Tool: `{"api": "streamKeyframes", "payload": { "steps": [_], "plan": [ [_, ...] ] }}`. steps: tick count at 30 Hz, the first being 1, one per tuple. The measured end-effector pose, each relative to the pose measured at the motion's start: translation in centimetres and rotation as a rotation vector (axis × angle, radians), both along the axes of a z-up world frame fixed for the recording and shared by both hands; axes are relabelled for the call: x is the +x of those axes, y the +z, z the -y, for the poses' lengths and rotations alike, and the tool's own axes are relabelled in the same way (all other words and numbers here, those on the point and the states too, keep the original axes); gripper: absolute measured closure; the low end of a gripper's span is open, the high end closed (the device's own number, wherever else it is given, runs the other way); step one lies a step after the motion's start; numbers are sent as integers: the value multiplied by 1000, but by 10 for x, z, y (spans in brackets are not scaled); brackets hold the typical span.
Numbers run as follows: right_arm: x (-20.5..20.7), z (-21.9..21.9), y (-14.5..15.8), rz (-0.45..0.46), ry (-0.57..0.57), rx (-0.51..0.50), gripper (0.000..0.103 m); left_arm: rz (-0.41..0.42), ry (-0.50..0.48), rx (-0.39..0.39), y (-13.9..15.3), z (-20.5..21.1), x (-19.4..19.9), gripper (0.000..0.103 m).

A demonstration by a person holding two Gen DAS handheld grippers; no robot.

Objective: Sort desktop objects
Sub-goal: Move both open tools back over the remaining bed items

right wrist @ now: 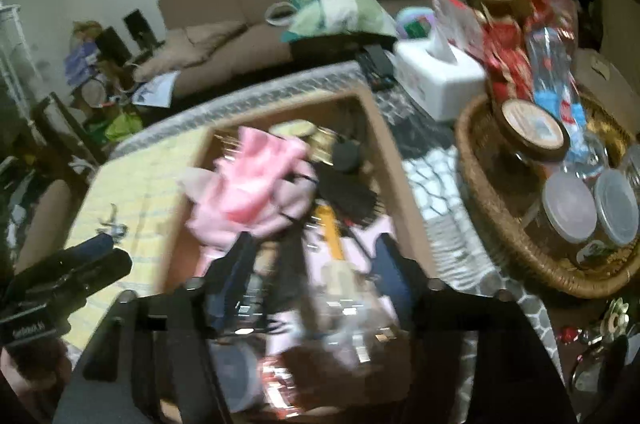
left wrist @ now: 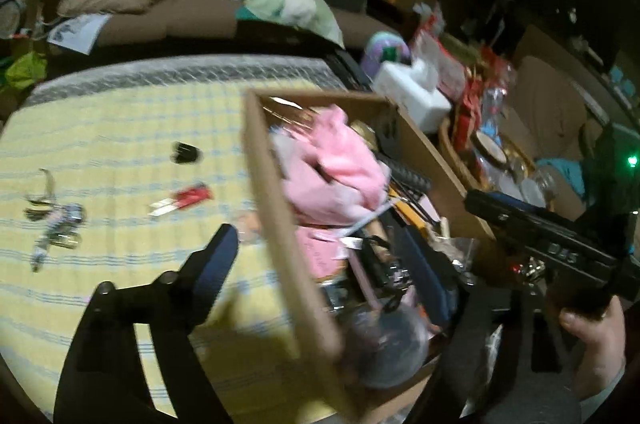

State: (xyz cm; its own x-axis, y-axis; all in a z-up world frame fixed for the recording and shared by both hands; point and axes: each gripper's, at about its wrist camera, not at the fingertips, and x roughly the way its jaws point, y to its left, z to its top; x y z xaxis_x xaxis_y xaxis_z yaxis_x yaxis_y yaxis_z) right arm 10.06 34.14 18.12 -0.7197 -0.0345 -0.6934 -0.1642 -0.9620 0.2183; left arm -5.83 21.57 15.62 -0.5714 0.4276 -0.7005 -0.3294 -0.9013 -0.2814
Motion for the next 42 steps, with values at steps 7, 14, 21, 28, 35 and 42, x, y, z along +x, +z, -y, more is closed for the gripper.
{"api": "streamKeyframes", "payload": {
  "steps": [7, 14, 21, 28, 35, 42],
  "plan": [
    [-4, 72, 31, -47, 105, 34, 5, -45, 97, -41, 16, 93, 15, 0],
    [-15, 137, 33, -56, 175, 14, 0, -53, 263, -51, 19, 200, 25, 0],
    [-39, 201, 11, -32, 249, -50, 0, -2, 394, -58, -9, 281, 21, 0],
    [-65, 247, -18, -13, 303, -88, 0, 93, 390, -104, -73, 295, -7, 0],
    [-100, 261, -53, 25, 323, -110, 0, 126, 304, -210, -118, 274, -36, 27],
    [-121, 258, -75, 44, 321, -128, 0, 115, 201, -268, -139, 251, -67, 50]
  ]
}}
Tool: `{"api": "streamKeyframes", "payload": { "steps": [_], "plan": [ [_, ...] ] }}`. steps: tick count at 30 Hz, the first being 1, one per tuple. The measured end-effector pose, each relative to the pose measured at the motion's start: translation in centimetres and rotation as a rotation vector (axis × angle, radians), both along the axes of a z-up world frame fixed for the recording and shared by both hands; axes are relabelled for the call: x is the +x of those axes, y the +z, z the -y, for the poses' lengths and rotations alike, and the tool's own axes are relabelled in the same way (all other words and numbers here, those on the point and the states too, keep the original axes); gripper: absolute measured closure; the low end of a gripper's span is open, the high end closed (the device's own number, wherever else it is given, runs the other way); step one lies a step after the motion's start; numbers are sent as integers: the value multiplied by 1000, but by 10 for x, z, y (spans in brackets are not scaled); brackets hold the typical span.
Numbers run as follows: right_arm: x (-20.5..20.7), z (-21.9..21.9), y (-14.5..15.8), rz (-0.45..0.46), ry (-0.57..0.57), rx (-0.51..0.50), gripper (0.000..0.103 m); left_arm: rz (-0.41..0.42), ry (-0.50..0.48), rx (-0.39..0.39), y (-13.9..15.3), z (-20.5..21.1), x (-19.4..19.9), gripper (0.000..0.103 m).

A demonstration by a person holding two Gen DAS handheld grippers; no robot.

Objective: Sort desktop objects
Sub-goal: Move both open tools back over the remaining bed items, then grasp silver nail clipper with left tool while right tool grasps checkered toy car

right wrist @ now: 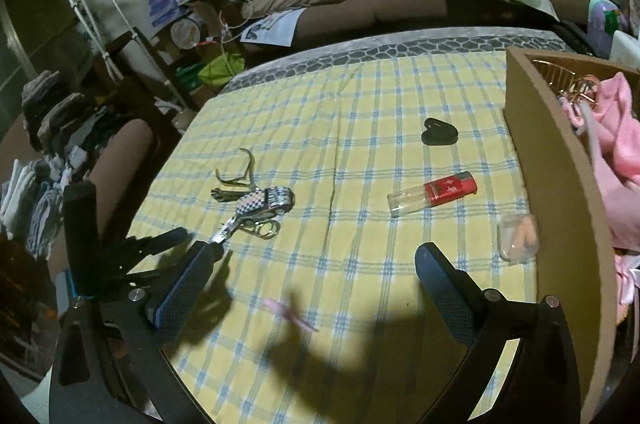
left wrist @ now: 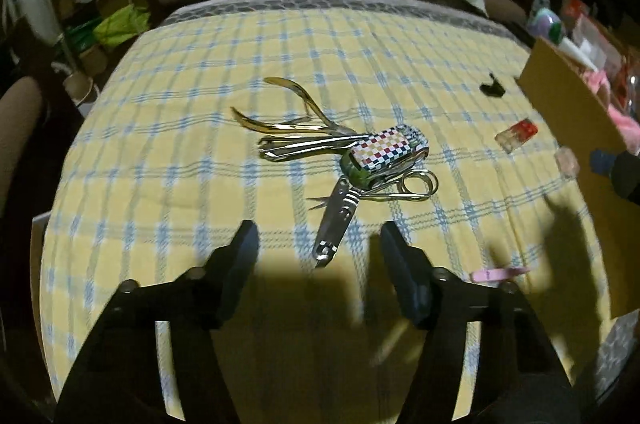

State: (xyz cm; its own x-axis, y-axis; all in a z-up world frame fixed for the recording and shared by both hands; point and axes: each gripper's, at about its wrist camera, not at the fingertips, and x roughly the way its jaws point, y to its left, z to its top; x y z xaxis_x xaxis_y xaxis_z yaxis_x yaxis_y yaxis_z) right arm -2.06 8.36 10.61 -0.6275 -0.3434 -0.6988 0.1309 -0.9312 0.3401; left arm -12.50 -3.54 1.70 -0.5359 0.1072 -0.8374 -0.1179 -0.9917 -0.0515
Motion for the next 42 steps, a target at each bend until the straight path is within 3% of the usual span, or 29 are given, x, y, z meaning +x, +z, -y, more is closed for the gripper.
{"api": "streamKeyframes", "payload": {
  "steps": [5, 7, 13, 24, 25, 27, 28, 31, 35, 42],
  "plan": [
    [-12, 2, -7, 1, 15, 15, 0, -17, -19, -17, -6, -7, -8, 64],
    [-19, 2, -9, -3, 18, 14, 0, -21, -25, 9, -5, -6, -7, 89],
    [-39, 30, -13, -32, 71, 27, 0, -2, 41, 107, -1, 17, 3, 89],
    [-88, 107, -58, 26, 160, 227, 1, -24, 160, 232, 23, 75, 9, 89],
    [-91, 111, -63, 37, 163, 247, 3, -21, 165, 241, 23, 77, 9, 89],
    [-93, 115, -70, 49, 180, 271, 20, -15, 173, 258, 22, 81, 8, 89],
    [-92, 116, -71, 35, 173, 304, 35, -16, 177, 260, 22, 82, 8, 89],
    [-92, 113, -69, 37, 180, 292, 34, -20, 173, 264, 24, 80, 8, 90],
    [-83, 100, -51, 18, 154, 273, 34, -25, 146, 267, 30, 71, 12, 90],
    [-36, 41, 20, -46, 110, 237, 34, -41, 3, 241, 54, 13, 27, 90]
  ]
}}
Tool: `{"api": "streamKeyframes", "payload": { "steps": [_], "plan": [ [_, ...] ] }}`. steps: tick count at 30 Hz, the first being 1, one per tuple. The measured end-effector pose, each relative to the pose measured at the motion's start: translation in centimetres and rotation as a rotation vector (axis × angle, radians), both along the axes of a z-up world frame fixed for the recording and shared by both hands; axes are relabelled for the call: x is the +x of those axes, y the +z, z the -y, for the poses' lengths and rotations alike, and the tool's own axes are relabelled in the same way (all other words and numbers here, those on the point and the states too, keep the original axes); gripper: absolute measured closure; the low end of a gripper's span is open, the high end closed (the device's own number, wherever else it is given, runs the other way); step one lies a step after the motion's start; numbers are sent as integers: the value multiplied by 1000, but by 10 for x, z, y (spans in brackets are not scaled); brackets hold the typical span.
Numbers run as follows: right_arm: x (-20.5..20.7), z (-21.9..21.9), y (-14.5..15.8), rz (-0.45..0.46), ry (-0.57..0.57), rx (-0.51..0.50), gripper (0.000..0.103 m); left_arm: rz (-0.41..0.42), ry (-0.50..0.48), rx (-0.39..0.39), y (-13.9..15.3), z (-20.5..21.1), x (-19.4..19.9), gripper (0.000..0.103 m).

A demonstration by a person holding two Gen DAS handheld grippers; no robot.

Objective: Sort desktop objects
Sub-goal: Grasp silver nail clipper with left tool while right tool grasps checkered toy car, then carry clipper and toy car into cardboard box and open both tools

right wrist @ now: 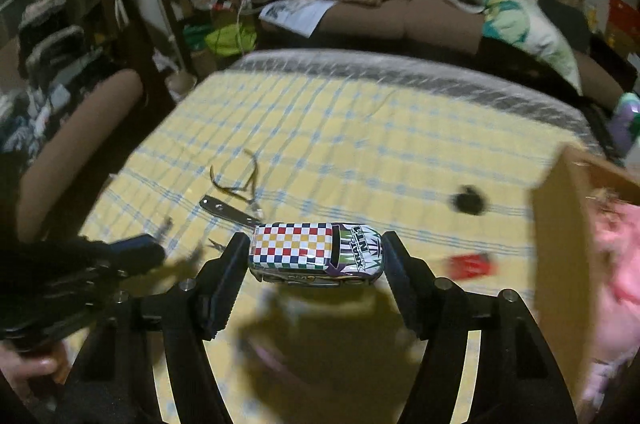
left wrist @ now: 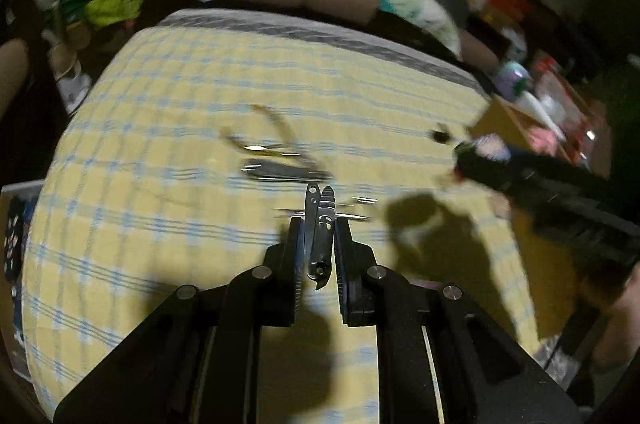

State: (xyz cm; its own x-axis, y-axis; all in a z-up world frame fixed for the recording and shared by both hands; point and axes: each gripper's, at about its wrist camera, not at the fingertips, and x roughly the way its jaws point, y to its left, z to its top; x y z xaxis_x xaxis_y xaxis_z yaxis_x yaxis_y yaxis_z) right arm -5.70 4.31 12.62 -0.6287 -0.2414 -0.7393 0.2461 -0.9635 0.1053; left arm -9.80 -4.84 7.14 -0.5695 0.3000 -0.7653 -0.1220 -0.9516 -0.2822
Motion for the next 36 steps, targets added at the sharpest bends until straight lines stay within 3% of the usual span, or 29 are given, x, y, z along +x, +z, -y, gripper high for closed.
{"api": "streamKeyframes", "payload": {
  "steps": [5, 9, 15, 20, 27, 36],
  "plan": [
    [44, -74, 44, -26, -72, -10, 34, -18, -120, 51, 27, -66, 12, 90],
    [77, -136, 60, -22, -155, 3, 34, -42, -212, 64, 52, -129, 15, 90],
    [101, -224, 56, 8, -296, -26, 34, -55, -333, 69, 75, -229, 15, 89],
    [100, -273, 40, 36, -356, -24, 34, -43, -386, 28, 68, -300, 6, 89],
    [87, -310, 14, 67, -360, 18, 34, -33, -405, -55, 44, -350, -15, 89],
    [78, -314, -3, 107, -330, 29, 33, -14, -381, -118, 22, -365, -43, 89]
  ]
}}
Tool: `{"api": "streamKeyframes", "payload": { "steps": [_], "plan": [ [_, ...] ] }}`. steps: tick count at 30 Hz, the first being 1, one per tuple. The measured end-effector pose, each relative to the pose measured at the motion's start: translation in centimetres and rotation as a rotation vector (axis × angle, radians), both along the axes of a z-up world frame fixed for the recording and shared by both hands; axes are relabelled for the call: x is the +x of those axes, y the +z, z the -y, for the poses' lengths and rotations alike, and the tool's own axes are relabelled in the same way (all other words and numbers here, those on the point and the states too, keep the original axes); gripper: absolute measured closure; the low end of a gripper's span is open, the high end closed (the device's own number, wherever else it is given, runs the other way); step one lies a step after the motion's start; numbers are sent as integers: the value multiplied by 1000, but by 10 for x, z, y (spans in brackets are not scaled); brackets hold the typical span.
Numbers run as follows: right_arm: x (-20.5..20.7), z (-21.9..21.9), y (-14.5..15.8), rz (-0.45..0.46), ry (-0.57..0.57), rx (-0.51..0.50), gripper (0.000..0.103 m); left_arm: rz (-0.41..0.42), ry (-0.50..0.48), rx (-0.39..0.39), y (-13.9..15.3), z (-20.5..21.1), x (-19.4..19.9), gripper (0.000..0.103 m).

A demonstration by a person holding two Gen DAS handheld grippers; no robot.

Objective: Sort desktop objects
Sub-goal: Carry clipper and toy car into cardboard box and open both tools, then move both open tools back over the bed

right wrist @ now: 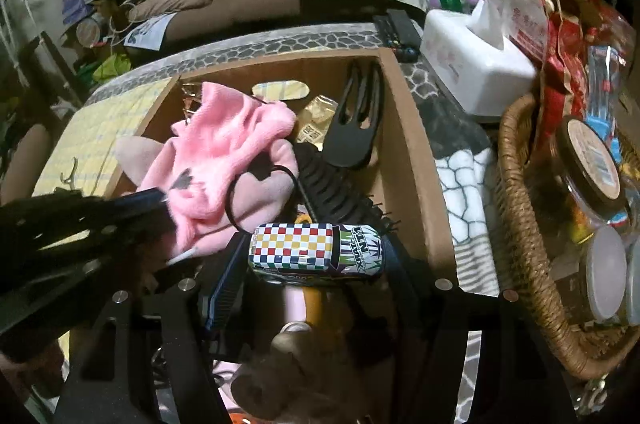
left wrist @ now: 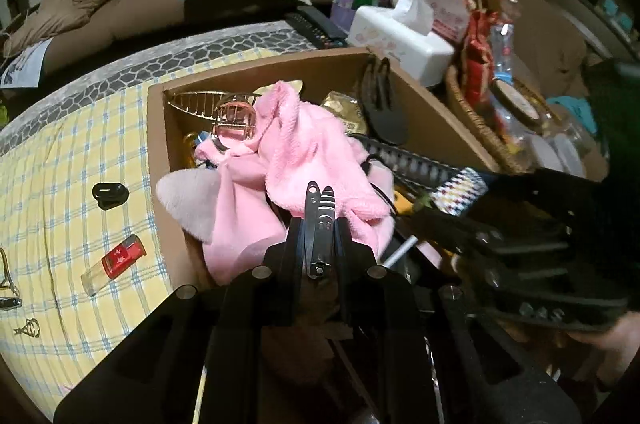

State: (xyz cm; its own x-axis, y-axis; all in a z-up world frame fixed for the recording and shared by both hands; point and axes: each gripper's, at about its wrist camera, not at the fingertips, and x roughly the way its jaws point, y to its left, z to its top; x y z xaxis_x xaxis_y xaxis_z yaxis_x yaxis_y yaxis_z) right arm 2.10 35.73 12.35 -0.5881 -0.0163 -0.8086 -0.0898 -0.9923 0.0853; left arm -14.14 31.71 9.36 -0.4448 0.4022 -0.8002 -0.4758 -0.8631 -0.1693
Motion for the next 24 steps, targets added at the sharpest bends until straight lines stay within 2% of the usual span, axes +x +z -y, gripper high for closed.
{"api": "streamKeyframes", "payload": {
  "steps": [3, 4, 7, 9, 11, 13, 15, 18, 22, 24],
  "plan": [
    [-3, 2, -6, 52, 4, 13, 33, 10, 10, 0, -2, 2, -2, 89],
    [-2, 2, -7, 52, 1, 14, 30, 9, 16, 8, 0, 5, 0, 87],
    [3, 1, -1, 32, -8, -14, 20, 3, 35, 41, 10, 16, 4, 59],
    [8, 0, 6, 16, -27, -26, 17, -4, 44, 66, 19, 25, 7, 51],
    [14, -1, 18, -16, -42, -41, 16, -21, 62, 93, 32, 38, 12, 36],
    [22, -2, 34, -52, -57, -77, 16, -34, 76, 127, 46, 52, 17, 27],
    [28, 0, 49, -84, -63, -99, 13, -47, 99, 141, 58, 66, 22, 23],
    [37, 13, 72, -121, -52, -90, 11, -66, 135, 163, 74, 91, 31, 12],
    [44, 37, 88, -135, -22, -71, 4, -82, 172, 165, 88, 127, 47, 0],
    [49, 51, 91, -136, -12, -66, 2, -85, 190, 164, 91, 148, 57, 0]
  ]
}}
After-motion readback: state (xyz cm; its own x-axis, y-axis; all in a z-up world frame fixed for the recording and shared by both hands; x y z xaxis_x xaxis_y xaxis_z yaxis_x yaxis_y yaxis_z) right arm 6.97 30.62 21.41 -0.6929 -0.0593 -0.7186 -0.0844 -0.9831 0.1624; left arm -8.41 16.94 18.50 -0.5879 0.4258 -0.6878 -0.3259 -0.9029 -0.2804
